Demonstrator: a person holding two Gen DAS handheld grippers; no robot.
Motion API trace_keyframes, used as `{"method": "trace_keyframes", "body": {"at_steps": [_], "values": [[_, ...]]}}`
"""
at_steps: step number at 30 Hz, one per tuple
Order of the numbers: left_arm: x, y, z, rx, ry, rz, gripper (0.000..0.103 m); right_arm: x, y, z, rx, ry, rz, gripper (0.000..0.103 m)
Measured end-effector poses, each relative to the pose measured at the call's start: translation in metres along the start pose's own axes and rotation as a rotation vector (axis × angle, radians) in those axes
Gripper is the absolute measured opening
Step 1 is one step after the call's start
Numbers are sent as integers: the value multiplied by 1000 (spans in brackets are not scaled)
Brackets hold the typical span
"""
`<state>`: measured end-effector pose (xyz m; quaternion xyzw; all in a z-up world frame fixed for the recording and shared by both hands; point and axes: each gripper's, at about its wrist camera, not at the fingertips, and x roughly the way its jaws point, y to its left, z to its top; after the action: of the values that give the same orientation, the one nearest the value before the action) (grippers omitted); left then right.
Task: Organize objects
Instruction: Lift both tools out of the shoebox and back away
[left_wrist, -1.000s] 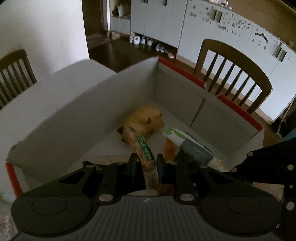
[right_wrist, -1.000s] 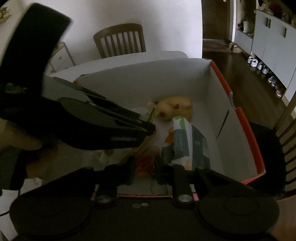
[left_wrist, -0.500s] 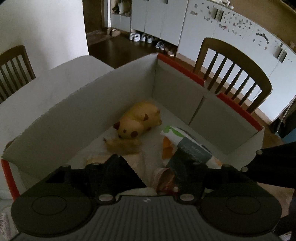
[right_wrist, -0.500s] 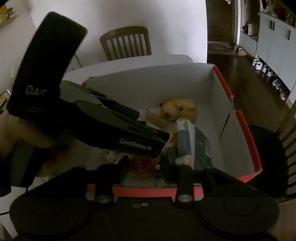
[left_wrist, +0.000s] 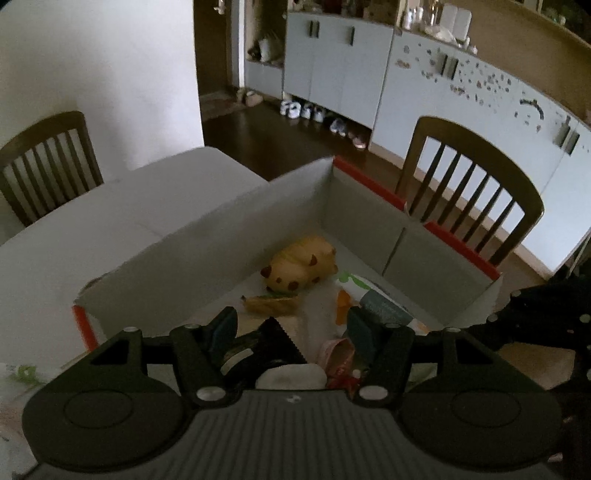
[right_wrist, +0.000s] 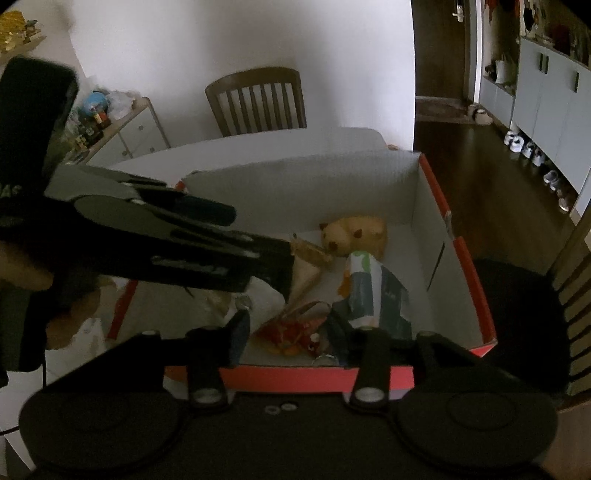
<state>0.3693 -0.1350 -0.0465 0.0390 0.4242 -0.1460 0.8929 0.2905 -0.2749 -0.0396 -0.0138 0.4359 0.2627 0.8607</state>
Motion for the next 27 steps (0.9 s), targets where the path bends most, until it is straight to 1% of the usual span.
{"method": "trace_keyframes", "body": {"at_steps": [4, 13, 19, 21, 25, 27], "values": [[-21, 0, -4, -8, -42, 19, 65, -11, 2, 1, -10, -21, 1, 51], [-65, 4, -21, -42, -107, 26, 65, -32, 15, 2, -22, -49, 3, 60], [-87, 9, -34, -65, -125, -4, 65, -39, 24, 3, -4, -59, 15, 65], [-93, 12, -39, -72, -129, -19, 70, -41, 29, 2, 2, -63, 15, 69], [-109, 21, -52, -75, -142, -37, 72, -44, 39, -1, 19, -76, 14, 77], [-117, 25, -60, -74, -147, -43, 77, -45, 45, -2, 25, -81, 14, 81]]}}
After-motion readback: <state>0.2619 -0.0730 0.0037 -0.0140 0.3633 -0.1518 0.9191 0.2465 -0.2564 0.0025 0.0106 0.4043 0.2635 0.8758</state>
